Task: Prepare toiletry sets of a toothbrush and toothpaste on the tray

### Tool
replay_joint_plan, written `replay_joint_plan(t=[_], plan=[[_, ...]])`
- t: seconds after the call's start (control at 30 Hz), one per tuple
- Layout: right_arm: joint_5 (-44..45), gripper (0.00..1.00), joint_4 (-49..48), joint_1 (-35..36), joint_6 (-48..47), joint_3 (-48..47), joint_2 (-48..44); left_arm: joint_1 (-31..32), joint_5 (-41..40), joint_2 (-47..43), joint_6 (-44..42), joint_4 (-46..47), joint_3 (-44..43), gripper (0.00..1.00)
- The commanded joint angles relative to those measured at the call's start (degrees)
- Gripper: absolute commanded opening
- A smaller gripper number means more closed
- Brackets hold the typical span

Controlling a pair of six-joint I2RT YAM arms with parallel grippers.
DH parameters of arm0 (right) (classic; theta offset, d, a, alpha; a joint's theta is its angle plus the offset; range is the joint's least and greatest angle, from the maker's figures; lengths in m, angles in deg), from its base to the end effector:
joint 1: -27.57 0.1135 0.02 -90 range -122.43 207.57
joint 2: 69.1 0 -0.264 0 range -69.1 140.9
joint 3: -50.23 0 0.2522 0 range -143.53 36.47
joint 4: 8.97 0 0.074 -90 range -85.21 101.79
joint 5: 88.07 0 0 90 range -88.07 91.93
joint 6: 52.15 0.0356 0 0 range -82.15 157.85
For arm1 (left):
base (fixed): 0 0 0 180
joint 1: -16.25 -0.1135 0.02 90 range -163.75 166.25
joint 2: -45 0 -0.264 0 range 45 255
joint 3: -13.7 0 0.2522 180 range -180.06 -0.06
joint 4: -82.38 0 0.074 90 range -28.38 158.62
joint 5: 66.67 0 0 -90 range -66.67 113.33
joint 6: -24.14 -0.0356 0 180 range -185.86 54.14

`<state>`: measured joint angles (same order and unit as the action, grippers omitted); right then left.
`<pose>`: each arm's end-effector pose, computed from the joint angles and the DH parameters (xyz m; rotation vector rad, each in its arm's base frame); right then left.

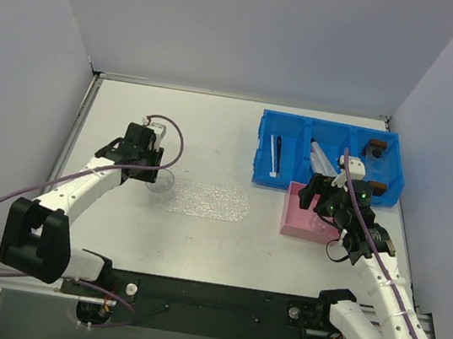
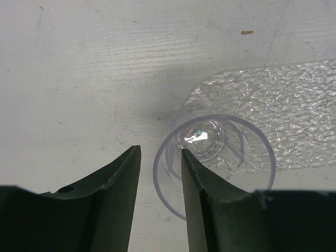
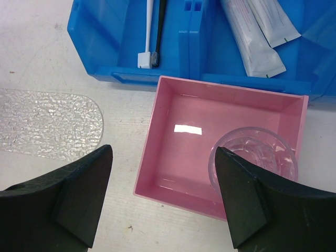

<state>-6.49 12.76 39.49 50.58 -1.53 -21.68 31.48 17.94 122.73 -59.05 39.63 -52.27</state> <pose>0.1917 0.0458 0.2943 -0.0889 1.8917 0.4326 0.2656 -0.0688 0.2310 0.1469 2.5121 -0.0377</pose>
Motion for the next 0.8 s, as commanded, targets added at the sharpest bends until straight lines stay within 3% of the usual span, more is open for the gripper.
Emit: replay_joint_plan(t=[0.0, 0.43, 0.57, 0.77], plan=[[-0.1, 0.74, -1.2, -0.5, -0.4, -0.1, 0.0, -0.3, -0.5, -2.9, -0.3, 3.1, 0.1, 0.47], [1.5, 0.73, 3.5, -0.5, 0.0, -3.7, -1.4, 0.7, -0.3, -11.8, -1.8, 4.6, 3.1, 0.49], [3.3, 0.72, 7.4, -0.5, 0.3, -8.4, -1.8, 1.0, 0.4, -21.1, -2.1, 9.2, 4.7, 0.48], [10.8, 0.73, 12.6, -0.7, -1.5, -15.5, -0.7, 1.0, 3.4, -24.3, 0.7, 13.9, -1.8, 0.52]])
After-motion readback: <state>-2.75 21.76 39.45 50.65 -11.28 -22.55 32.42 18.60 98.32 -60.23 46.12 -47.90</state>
